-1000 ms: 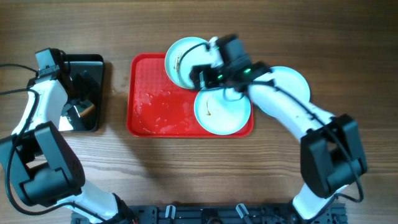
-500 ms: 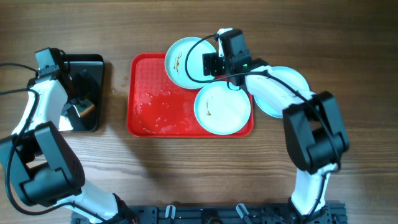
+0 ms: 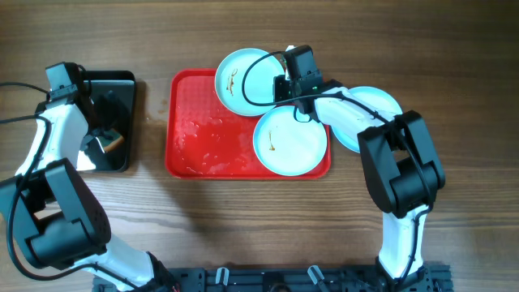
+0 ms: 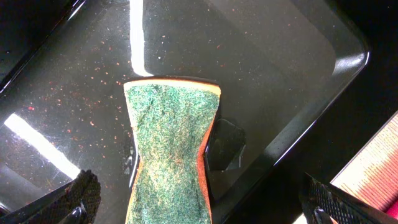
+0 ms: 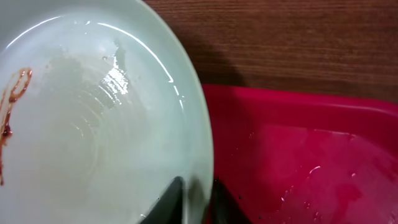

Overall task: Clean dirty plates on tray and stack at the side
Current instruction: 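Reach the right gripper to the top white plate and grip its rim, then drag the gripped plate leftward across the red tray with the right gripper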

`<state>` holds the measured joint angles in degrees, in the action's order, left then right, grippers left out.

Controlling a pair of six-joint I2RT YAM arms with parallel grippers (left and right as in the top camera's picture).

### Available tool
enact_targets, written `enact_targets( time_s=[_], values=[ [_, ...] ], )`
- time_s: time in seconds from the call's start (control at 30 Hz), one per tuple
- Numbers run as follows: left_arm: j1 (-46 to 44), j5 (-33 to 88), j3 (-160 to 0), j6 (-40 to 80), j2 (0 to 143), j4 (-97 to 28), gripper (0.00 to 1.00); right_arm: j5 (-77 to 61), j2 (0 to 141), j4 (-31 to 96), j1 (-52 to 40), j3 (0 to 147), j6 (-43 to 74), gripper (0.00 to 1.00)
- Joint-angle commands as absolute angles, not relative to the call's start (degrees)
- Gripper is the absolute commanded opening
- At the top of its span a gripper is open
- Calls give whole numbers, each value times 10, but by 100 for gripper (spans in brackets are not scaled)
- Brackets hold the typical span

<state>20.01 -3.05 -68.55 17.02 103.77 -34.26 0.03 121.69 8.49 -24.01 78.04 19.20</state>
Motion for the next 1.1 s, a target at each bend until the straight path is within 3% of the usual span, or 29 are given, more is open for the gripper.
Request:
enact_targets(
  time_s=[0.0, 0.4, 0.6, 0.77, 1.07],
  values=[
    [204, -26, -693, 171, 1040, -340, 100, -23, 1232, 82, -241, 787, 198, 4],
    [204, -26, -693, 171, 1040, -340, 100, -211, 1157, 123, -251, 841, 226, 4],
    [204, -26, -693, 171, 1040, -342, 100, -206, 1152, 195, -301, 845, 288, 4],
    [204, -27, -693, 171, 1041, -342, 100, -100, 1153, 270, -353, 836, 374, 4],
    [204, -54, -693, 171, 1080, -314, 96, -81, 1161, 298, -389, 828, 376, 4]
  ],
)
